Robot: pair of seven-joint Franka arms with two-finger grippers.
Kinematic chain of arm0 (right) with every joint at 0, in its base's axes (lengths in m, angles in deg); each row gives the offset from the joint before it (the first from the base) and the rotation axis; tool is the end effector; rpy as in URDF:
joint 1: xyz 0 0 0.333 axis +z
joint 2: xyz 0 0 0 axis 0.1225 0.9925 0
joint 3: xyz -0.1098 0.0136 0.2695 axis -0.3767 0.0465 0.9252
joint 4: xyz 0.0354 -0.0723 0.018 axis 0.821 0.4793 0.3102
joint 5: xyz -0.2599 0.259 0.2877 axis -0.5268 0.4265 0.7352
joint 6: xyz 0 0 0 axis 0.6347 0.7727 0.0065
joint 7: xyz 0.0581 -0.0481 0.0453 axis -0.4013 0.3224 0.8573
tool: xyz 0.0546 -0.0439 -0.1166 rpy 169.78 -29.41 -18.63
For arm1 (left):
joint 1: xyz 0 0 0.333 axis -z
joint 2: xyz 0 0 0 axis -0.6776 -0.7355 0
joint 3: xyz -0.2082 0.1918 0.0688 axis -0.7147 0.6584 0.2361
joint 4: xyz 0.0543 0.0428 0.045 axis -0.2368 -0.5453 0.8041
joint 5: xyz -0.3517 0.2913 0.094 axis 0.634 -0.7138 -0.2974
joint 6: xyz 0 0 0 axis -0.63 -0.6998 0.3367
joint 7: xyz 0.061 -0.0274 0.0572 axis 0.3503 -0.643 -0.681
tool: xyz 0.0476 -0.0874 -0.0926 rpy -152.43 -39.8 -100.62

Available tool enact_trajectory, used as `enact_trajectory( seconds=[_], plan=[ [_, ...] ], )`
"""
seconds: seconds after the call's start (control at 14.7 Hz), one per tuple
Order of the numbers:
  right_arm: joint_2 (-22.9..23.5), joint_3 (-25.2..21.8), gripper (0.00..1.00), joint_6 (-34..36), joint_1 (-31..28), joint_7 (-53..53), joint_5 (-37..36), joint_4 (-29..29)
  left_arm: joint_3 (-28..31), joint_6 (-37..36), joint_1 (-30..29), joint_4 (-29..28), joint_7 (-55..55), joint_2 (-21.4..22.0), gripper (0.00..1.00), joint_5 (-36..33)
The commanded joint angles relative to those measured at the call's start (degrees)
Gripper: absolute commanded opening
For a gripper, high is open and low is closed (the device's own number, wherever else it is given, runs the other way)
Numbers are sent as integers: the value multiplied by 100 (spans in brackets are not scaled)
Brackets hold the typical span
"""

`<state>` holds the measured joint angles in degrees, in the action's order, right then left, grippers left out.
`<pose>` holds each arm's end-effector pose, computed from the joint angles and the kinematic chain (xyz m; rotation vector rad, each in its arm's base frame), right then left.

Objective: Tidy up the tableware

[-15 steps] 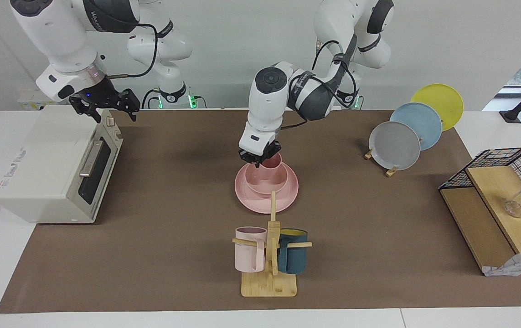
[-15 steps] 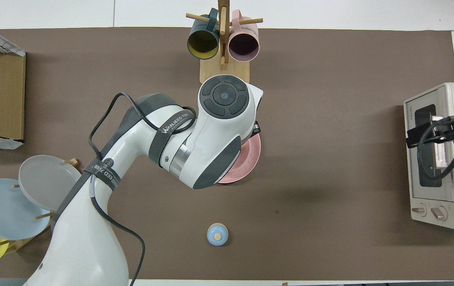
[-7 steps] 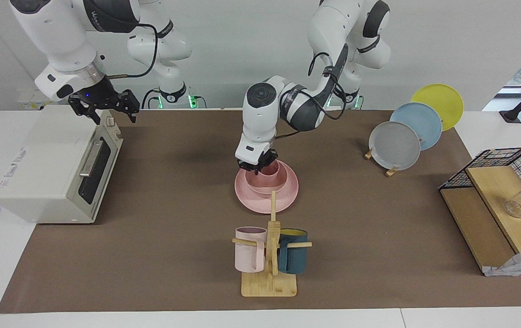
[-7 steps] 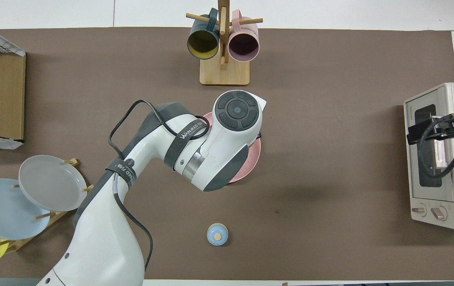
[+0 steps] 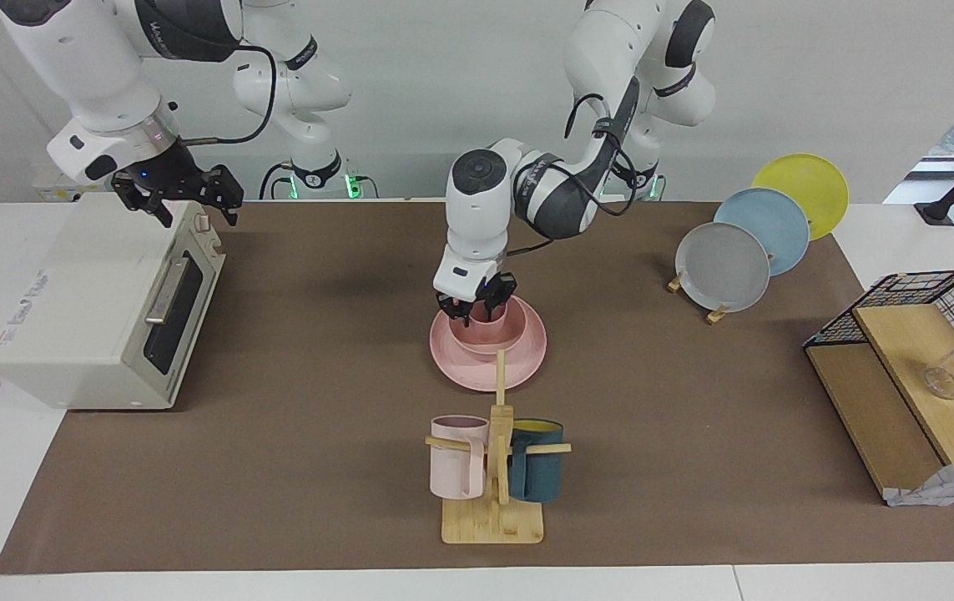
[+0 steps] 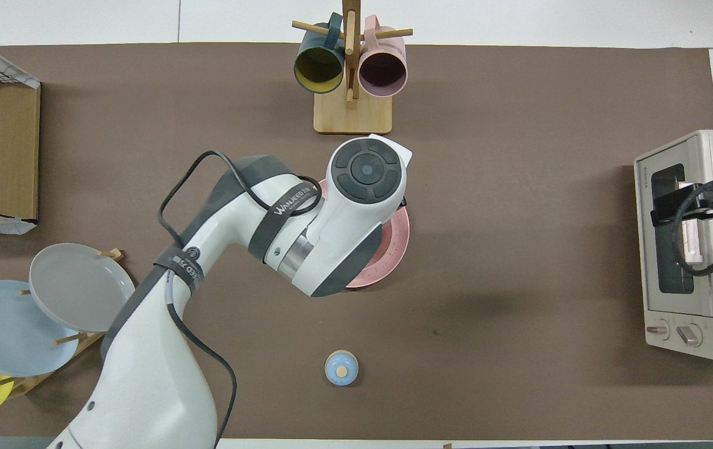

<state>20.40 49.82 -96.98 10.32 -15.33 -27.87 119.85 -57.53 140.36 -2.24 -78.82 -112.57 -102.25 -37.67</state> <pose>0.6055 -0.0216 0.5487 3.1229 0.0308 -0.1817 0.5586 -0.4998 0.3347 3.1056 0.3776 0.0227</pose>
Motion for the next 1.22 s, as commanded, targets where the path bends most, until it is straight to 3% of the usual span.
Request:
enact_trajectory(
  seconds=[0.0,0.27,0.61,0.82,1.02,1.16],
  plan=[
    [-90,33,100,65,-64,153,66,59,-16,-625,-620,-104,690,743,100,-37],
    [-90,42,100,57,-29,136,66,50,11,-1609,-1578,-104,1849,1613,100,-2],
    [-29,86,100,-75,-3,118,66,-73,19,-2823,-2984,-191,4511,2405,100,7],
    [-29,86,100,-58,-3,118,66,-73,19,-2869,-3548,-603,5279,2695,100,7],
    [-29,86,100,-40,-3,127,66,-73,19,-2518,-3602,-1192,5360,2994,100,7],
    [-29,86,100,-31,-3,135,66,-73,19,-2517,-3602,-1176,5360,3004,100,7]
  ],
)
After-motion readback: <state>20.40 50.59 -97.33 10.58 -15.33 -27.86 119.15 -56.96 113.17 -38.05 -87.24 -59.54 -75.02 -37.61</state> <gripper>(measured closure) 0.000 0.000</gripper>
